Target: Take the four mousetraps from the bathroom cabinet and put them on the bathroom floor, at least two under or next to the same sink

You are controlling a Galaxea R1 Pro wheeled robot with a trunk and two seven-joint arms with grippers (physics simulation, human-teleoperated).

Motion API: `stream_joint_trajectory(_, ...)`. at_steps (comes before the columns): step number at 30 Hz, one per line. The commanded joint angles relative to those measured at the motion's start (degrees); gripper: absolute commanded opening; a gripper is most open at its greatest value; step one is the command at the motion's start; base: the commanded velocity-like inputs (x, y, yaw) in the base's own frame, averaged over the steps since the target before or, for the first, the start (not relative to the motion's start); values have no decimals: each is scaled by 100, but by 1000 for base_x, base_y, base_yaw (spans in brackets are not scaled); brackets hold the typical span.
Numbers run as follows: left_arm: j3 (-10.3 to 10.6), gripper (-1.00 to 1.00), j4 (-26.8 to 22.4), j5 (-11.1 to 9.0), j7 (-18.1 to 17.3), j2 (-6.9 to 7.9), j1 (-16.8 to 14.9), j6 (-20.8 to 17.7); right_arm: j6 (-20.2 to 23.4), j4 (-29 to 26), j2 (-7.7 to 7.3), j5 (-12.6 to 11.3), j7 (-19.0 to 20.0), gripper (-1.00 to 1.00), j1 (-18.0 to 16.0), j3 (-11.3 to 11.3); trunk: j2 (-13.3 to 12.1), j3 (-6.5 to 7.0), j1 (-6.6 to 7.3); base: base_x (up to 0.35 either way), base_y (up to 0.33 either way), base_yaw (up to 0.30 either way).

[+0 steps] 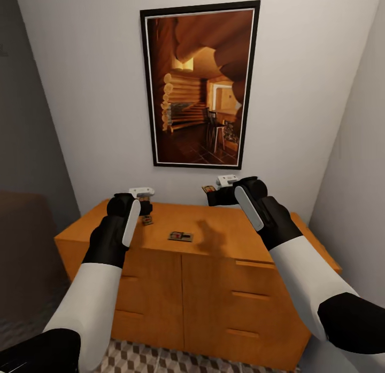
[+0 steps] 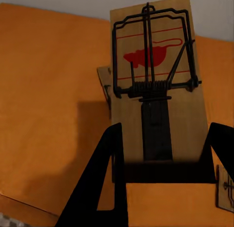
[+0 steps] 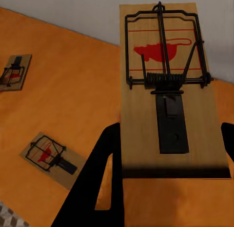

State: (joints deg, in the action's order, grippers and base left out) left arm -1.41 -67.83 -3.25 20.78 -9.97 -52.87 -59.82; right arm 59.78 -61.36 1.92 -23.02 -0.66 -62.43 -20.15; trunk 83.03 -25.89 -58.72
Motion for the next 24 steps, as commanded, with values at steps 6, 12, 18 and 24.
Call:
stream_joint_trajectory(6,-9,-100,5,-30,32,-3,-4,-18,22,-2,-2,-6,-4,-100,-6,-1,4,-7,0,0,294,-6)
stream_joint_trajectory(12,-8,-100,7,-30,32,-3,-4,-18,22,-3,-6,-8,-4,-100,-6,4,4,-7,0,0,321,-1)
stream_joint_trajectory(18,-8,-100,7,-34,32,-3,-4,-18,22,-7,-7,-11,7,-100,-6,10,4,-7,0,0,325,0)
stream_joint_trajectory(24,-6,-100,7,-35,32,-3,-4,-18,22,-8,-8,-13,13,-100,-6,11,4,-7,0,0,322,0)
